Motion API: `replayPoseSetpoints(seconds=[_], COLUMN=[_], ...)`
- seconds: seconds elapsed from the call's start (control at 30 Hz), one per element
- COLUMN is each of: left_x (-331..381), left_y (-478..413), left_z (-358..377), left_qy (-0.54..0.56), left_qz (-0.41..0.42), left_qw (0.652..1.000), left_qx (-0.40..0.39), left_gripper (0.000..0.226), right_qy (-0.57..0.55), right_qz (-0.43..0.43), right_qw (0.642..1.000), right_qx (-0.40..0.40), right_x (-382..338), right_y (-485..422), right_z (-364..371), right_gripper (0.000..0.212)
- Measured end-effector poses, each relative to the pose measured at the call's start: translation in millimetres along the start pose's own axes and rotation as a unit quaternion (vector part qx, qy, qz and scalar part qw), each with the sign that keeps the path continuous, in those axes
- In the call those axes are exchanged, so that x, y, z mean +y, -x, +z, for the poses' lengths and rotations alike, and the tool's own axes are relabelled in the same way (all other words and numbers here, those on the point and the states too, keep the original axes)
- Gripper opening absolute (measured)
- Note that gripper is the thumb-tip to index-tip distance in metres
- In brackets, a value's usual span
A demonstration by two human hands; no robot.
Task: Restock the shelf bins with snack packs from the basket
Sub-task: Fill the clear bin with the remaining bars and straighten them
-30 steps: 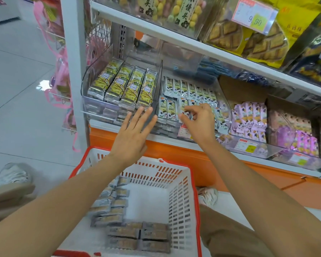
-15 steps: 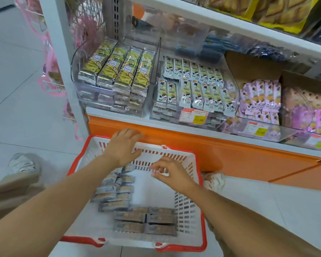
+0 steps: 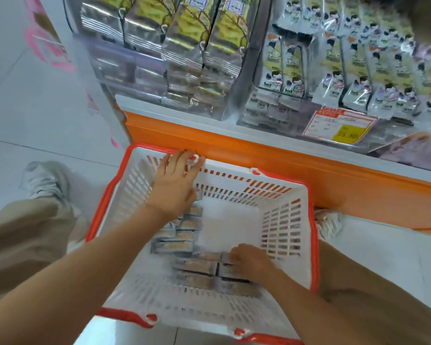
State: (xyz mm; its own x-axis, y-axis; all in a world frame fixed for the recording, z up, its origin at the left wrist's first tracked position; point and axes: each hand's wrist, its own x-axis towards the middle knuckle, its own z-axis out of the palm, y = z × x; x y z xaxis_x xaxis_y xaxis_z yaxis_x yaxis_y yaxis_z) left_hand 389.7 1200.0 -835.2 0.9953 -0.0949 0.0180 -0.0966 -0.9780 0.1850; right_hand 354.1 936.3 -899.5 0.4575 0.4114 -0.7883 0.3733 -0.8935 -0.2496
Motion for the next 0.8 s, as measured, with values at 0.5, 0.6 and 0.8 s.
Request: replayPoseSetpoints(seconds=[0.5, 0.6, 0.8], left_x=[14, 16, 15], left_y=[2, 1, 2], left_z=[-5, -13, -16], left_qy=[-0.003, -0.019, -0.025], left_qz=[-0.055, -0.057, -0.055], left_qw=[0.998, 0.996, 0.995], left_qx=[-0.044, -0.068, -0.079], left_gripper=[0.082, 0.083, 0.084], right_qy=[0.072, 0.077, 0.053], right_qz=[-0.018, -0.018, -0.006], right_qw=[0.997, 0.997, 0.999], right_qx=[0.01, 0.0, -0.013], right_x=[8, 7, 7], right_y=[-3, 2, -1], right_z=[19, 21, 24], right_gripper=[0.037, 0.034, 0.035])
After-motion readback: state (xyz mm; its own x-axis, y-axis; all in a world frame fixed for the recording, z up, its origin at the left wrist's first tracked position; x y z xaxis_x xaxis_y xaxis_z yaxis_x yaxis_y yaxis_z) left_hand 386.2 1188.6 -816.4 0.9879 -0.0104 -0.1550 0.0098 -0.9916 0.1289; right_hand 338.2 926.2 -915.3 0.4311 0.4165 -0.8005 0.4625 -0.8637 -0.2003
